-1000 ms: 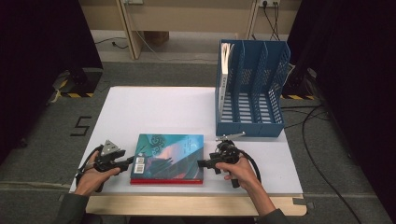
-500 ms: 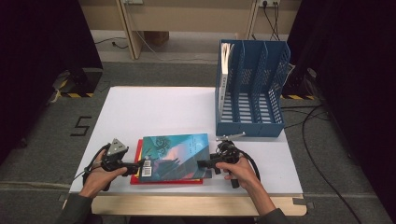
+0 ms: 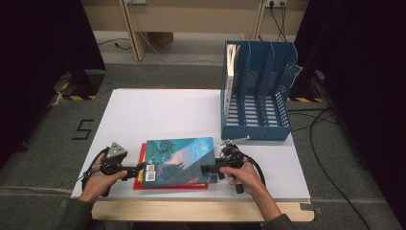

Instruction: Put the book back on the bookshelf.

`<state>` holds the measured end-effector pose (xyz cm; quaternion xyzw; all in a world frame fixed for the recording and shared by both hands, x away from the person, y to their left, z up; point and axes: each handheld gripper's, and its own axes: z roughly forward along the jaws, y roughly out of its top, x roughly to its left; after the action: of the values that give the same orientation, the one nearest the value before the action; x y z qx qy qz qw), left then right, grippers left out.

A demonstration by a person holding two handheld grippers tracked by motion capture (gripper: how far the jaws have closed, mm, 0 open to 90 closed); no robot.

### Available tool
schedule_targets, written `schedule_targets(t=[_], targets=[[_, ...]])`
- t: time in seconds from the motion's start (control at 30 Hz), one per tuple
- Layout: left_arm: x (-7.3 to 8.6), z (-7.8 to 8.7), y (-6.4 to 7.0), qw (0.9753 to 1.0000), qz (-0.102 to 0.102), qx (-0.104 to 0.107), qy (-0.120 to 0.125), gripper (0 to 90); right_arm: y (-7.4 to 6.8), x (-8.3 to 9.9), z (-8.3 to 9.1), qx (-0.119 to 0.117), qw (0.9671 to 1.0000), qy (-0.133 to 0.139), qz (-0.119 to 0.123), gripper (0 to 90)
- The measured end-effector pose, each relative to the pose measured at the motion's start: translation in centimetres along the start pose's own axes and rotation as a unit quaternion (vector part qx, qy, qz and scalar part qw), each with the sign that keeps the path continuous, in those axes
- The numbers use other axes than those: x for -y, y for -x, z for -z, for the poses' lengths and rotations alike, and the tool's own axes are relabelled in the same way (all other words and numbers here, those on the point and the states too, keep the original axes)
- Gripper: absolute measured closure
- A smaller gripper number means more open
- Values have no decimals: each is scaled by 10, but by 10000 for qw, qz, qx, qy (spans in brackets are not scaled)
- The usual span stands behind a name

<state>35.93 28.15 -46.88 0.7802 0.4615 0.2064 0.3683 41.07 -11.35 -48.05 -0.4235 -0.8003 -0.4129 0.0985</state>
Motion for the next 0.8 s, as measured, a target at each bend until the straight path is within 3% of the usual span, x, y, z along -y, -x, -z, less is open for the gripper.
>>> schedule_targets(t=[0.13,0.2,0.27,0.33,0.47,0.6,0.67,0.8], targets=[[0,-1,1,9998,130,134,28,206,0,-1,-3,-44,10000,-4,-20,210],[-1,-3,6,9998,68,188,30,251,0,-2,-4,-1,10000,-26,-53,173],[-3,-5,9,9999,-38,136,21,237,1,-2,-4,50,9999,-49,-82,164],[-3,-6,9,9999,-5,124,27,201,3,-3,-3,43,9999,-31,-155,175],[-3,-6,8,9999,42,133,15,185,10,-2,-6,-190,9992,38,-355,193],[-3,-7,6,9998,86,179,-5,183,9,-4,-6,-202,9994,24,-275,218],[-2,-8,5,9998,89,197,-13,178,10,-4,-3,-198,9989,103,-407,273],[-2,-8,5,9997,57,216,12,177,4,-11,5,-159,9988,397,-227,290]])
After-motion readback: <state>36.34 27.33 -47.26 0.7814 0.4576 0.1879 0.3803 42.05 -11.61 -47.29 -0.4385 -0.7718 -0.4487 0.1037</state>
